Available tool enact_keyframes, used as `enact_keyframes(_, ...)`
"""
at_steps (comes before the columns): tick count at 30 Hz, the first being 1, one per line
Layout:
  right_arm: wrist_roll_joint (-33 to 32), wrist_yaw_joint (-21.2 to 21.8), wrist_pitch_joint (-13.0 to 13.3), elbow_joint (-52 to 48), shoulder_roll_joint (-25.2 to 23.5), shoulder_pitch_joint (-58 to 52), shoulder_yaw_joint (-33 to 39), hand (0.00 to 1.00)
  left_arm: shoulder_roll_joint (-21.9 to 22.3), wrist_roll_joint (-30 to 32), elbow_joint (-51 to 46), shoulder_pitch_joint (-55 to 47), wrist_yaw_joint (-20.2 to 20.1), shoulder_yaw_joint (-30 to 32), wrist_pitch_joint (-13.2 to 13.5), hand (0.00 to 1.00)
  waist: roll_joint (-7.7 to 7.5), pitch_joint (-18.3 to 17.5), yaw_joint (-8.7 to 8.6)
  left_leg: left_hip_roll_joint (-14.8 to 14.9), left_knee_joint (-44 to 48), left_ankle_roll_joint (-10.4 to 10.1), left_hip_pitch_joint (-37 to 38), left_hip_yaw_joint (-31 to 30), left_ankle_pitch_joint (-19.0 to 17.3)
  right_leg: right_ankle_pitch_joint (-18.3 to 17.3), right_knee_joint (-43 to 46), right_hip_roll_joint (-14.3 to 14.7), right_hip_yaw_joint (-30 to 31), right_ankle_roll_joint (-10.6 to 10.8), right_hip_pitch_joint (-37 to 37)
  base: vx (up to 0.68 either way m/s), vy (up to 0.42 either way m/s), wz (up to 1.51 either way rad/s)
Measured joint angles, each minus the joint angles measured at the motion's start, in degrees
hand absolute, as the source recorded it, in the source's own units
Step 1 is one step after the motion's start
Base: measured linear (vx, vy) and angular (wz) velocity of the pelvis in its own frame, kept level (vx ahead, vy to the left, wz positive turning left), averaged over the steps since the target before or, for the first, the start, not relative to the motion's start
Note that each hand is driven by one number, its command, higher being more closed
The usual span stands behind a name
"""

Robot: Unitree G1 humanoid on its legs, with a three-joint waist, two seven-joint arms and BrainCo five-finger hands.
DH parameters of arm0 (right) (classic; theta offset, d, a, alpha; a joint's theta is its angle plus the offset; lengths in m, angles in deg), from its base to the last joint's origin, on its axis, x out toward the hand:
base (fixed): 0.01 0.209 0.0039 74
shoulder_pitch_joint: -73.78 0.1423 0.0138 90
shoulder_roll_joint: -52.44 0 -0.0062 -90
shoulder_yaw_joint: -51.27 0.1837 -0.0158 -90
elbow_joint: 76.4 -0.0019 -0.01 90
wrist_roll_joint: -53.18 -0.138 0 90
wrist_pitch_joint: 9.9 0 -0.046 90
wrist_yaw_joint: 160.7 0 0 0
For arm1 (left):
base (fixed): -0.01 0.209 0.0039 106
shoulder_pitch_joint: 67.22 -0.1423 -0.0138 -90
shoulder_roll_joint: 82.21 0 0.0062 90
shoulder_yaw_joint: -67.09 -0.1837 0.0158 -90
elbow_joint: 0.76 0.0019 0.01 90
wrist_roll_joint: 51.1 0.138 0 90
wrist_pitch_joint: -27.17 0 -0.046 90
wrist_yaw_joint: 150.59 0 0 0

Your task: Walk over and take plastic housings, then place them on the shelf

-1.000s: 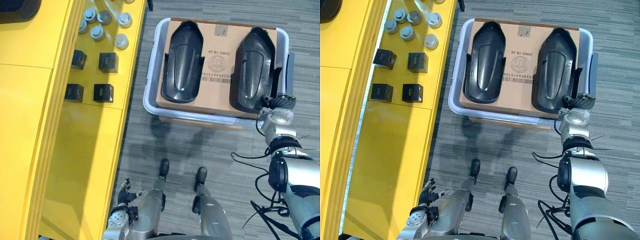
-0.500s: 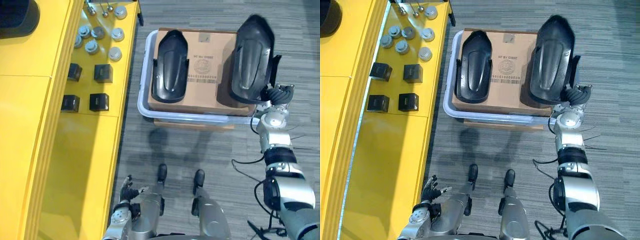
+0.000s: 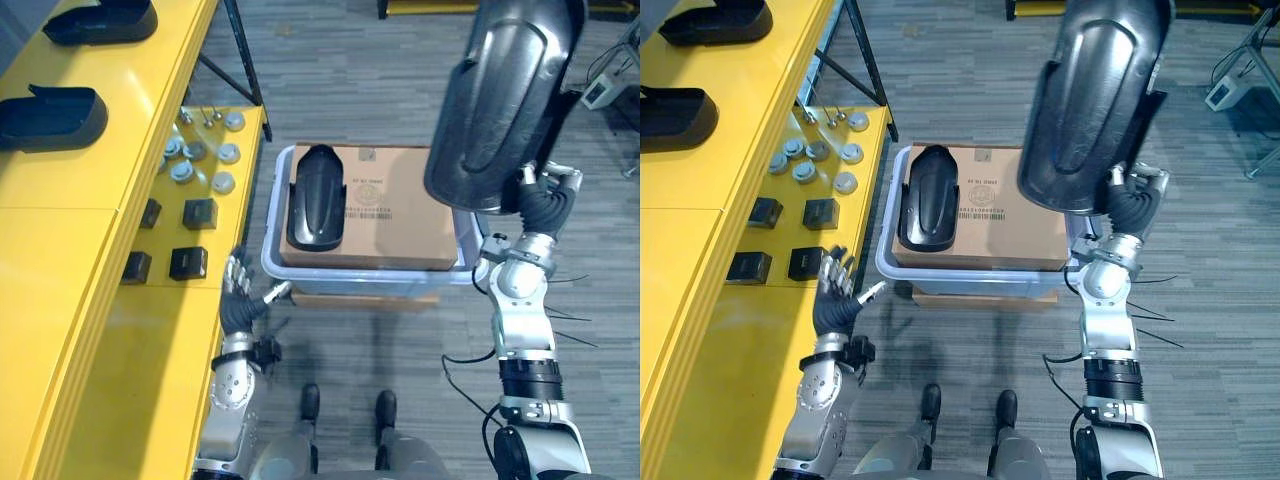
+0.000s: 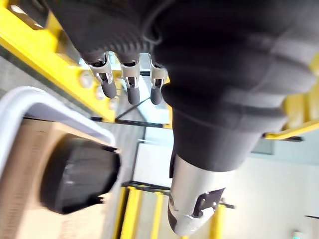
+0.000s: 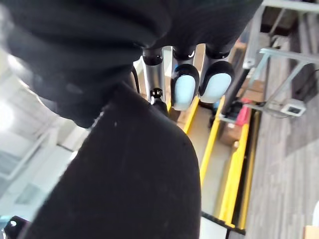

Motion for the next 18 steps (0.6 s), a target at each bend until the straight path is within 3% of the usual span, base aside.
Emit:
enact_keyframes(8, 5.8, 3.6, -0.1, -3.5, -3.7, -1.9, -10.3, 1.00, -0.1, 0.6, -2.6, 4.3, 2.5, -4.2, -0.2, 0.00, -0.31, -3.6, 0.10, 0.0, -0.1, 0.0, 0.8, 0.3, 0.0, 0.3, -0.7, 0.0, -0.2, -0.2, 1.1, -0.03, 0.008, -0.01)
enact_keyframes(18, 10.7, 6.5, 0.1, -3.7, -5.0, -5.7, -19.9, 1.00, -0.2, 5.3, 0.3, 9.1, 3.7, -8.6, -3.6, 0.00, -0.75, -6.4, 0.00, 0.2, -0.4, -0.3, 1.4, 1.5, -0.2, 0.7, -1.2, 0.1, 0.6, -0.3, 1.4, -0.03, 0.004, -0.05)
